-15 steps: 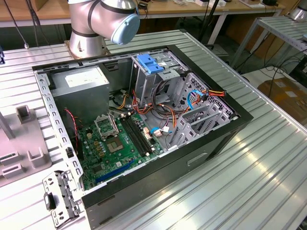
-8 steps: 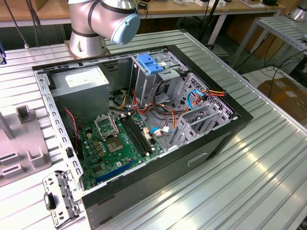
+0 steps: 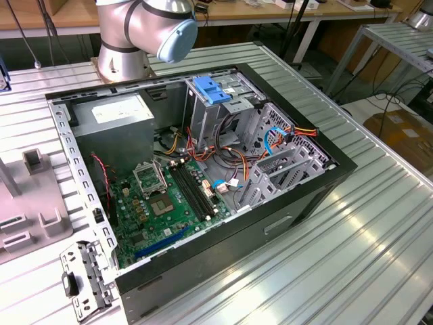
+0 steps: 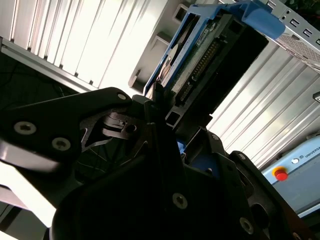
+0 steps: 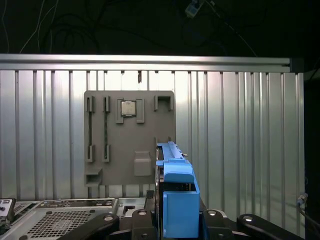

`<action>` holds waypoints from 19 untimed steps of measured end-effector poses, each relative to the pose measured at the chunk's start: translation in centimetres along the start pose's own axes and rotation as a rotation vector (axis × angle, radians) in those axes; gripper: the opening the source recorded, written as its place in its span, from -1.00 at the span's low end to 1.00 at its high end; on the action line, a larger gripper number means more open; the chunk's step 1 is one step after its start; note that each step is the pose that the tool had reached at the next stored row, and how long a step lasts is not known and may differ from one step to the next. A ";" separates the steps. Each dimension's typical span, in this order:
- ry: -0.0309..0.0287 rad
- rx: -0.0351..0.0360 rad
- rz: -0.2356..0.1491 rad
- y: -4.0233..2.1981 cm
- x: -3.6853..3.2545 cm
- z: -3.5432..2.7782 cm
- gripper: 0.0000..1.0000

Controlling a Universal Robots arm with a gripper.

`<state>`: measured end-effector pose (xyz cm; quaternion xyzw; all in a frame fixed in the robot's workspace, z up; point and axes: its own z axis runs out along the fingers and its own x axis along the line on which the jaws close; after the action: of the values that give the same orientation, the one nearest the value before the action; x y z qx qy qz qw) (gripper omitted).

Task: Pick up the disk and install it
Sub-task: 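Pick up the disk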

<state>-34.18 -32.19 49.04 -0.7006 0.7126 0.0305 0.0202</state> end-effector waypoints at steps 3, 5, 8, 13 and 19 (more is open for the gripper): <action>0.0000 0.0000 0.000 -0.09 0.04 0.00 -0.26; 0.0000 0.0001 0.000 -0.15 0.07 0.00 -0.26; 0.0000 0.0000 0.000 -0.23 0.12 0.00 -0.26; 0.0000 0.0000 0.000 -0.39 0.23 0.00 -0.26; 0.0000 0.0001 0.000 -0.82 0.33 0.00 -0.26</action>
<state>-33.36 -32.52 49.01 -0.7006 0.7126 0.0304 0.0202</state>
